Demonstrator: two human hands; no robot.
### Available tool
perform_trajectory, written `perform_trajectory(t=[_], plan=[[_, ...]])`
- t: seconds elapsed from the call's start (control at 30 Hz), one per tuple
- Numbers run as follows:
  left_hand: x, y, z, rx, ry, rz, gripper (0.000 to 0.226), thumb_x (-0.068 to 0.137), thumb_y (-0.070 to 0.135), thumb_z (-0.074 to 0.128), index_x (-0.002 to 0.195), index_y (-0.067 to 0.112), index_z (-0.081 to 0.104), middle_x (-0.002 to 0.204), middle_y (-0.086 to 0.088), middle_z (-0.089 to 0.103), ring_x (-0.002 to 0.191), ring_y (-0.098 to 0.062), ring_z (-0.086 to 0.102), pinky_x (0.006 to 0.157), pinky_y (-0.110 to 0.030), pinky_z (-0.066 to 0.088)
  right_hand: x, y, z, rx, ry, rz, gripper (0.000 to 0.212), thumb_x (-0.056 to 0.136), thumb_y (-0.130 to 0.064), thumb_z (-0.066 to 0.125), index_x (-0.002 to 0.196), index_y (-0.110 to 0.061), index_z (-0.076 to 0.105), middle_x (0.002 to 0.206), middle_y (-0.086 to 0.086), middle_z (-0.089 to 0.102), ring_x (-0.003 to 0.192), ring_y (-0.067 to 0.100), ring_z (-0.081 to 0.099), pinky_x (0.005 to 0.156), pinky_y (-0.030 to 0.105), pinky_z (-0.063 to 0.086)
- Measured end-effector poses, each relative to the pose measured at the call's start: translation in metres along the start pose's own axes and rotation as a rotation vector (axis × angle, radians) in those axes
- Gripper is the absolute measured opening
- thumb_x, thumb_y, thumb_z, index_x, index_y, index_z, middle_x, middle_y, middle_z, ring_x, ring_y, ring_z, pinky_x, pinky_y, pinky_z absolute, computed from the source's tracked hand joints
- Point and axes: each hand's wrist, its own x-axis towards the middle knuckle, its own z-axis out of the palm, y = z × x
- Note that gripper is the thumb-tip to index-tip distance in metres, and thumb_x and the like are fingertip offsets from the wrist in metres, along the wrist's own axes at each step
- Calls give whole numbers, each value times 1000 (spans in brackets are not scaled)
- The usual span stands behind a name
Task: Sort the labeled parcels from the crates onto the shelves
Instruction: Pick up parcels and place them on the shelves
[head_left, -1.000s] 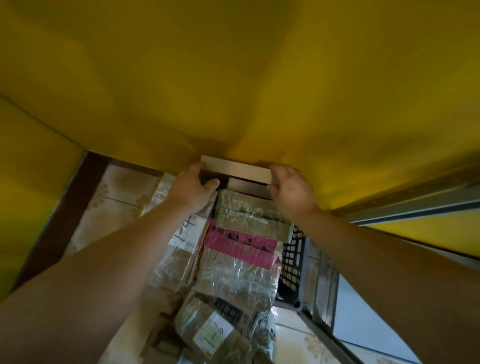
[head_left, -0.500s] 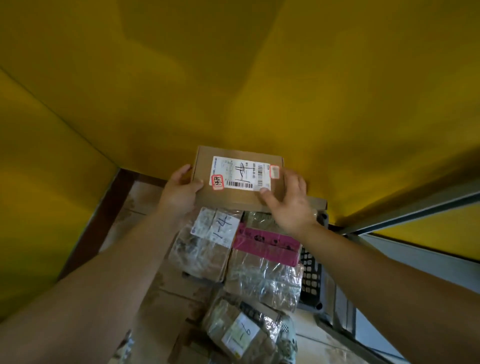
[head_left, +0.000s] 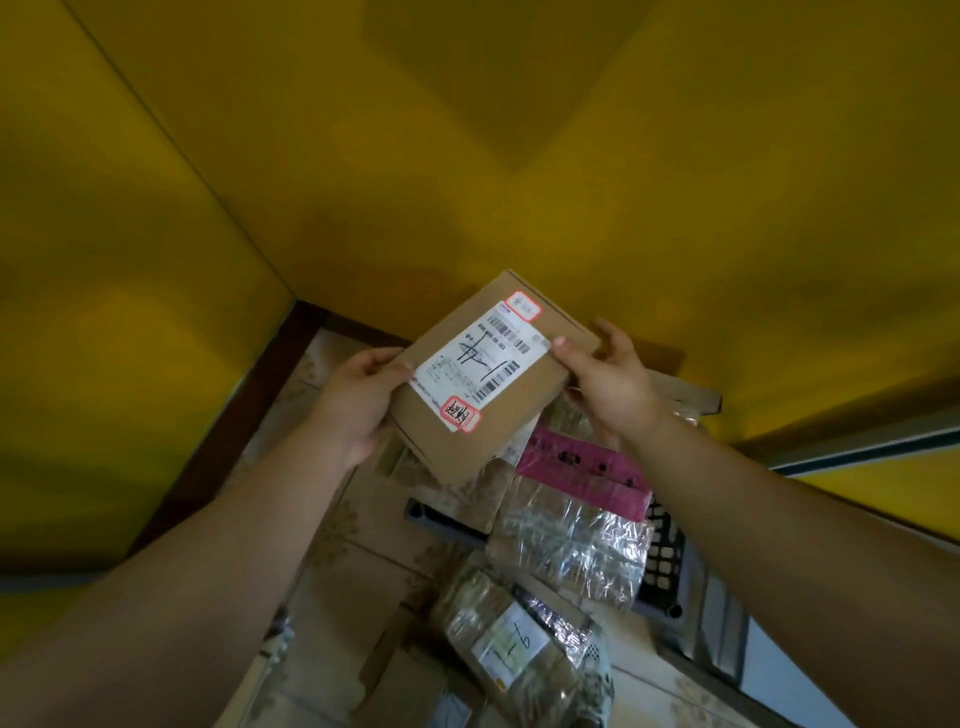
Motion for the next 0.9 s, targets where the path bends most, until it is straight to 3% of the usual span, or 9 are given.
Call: perform_trajectory(t=[0.07, 0.23, 0.37, 0.43, 0.53, 0.6, 0.67, 0.73, 0.9], plan=[[-1, -7, 4, -40, 18, 25, 27, 95, 13, 58, 122, 9, 57, 114, -15, 66, 93, -23, 66, 71, -35, 52, 2, 7, 8, 140, 13, 58, 83, 90, -23, 72, 154, -27, 19, 135, 7, 55, 106, 25, 64, 64, 29, 54], [-3, -11, 16, 73, -67, 46, 27, 95, 12, 58, 122, 16, 55, 111, -7, 65, 95, -20, 64, 72, -33, 52, 8, 23, 14, 165, -29, 57, 71, 93, -6, 65, 146, -34, 26, 121, 11, 67, 97, 29, 69, 49, 27, 51], [-1, -18, 23, 317, -192, 75, 48, 92, 12, 63, 134, 30, 48, 110, 0, 65, 100, -21, 65, 82, -40, 54, 12, 25, 4, 66, -131, -16, 54, 94, -5, 64, 129, -42, 45, 124, 11, 66, 105, 29, 68, 72, 38, 61], [3, -21, 29, 260, -201, 86, 54, 93, 7, 60, 135, 36, 45, 115, -1, 66, 103, -23, 65, 87, -45, 54, 15, 28, 0, -23, -147, -37, 59, 95, -14, 64, 143, -40, 40, 126, 9, 65, 107, 27, 67, 86, 43, 58], [13, -24, 38, 216, -153, 188, 51, 95, 2, 53, 137, 30, 47, 117, 0, 65, 104, -19, 65, 85, -41, 55, 28, 29, -16, -369, -21, -81, 61, 99, -34, 58, 153, -26, 32, 133, 4, 57, 114, 21, 59, 97, 38, 50], [20, -27, 45, 212, -72, 242, 52, 95, 0, 51, 139, 28, 45, 112, 4, 65, 99, -12, 65, 76, -29, 57, 45, 32, -38, -710, 75, -155, 62, 98, -40, 56, 153, -20, 33, 145, 10, 46, 130, 28, 47, 105, 38, 42], [28, -31, 53, 227, 0, 262, 53, 96, 2, 51, 140, 29, 43, 111, 5, 64, 97, -9, 63, 69, -21, 54, 61, 34, -58, -1076, 90, -204, 61, 99, -40, 54, 151, -16, 33, 146, 15, 41, 136, 35, 36, 107, 40, 35], [36, -38, 61, 267, 59, 250, 57, 97, 9, 52, 146, 32, 35, 119, 1, 60, 103, -15, 60, 75, -25, 49, 76, 38, -72, -1340, 54, -173, 62, 99, -46, 51, 149, -15, 33, 145, 17, 39, 135, 37, 34, 108, 43, 33], [50, -54, 74, 317, 82, 218, 59, 97, 15, 54, 147, 38, 33, 123, 1, 61, 108, -18, 61, 90, -38, 51, 106, 54, -84, -1468, -6, -93, 62, 100, -54, 40, 150, -19, 32, 146, 14, 42, 136, 34, 35, 116, 49, 22]])
